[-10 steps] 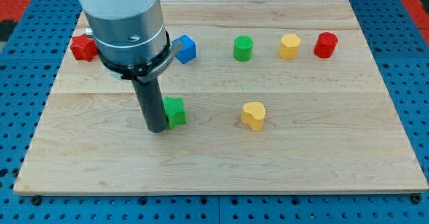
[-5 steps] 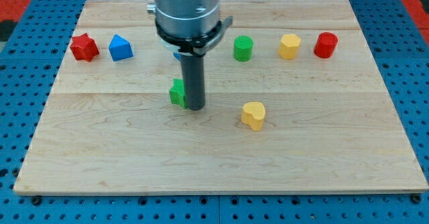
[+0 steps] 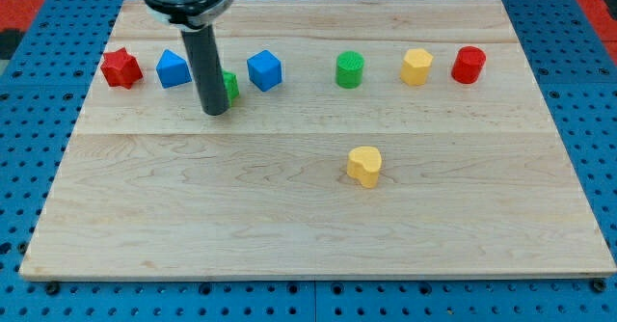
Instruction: Move the green star closer to the blue cube
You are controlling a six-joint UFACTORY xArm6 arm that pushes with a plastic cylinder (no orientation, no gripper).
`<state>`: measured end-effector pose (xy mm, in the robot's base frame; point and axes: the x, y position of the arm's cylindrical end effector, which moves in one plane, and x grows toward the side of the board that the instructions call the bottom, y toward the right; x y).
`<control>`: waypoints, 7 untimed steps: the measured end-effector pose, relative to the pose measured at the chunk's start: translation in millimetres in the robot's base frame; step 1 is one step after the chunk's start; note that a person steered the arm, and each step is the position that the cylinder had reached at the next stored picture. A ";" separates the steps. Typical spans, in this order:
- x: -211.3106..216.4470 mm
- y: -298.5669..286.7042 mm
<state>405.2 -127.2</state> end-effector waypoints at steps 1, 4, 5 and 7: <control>-3.0 -11.0; -11.4 6.4; -24.4 6.4; -30.4 6.4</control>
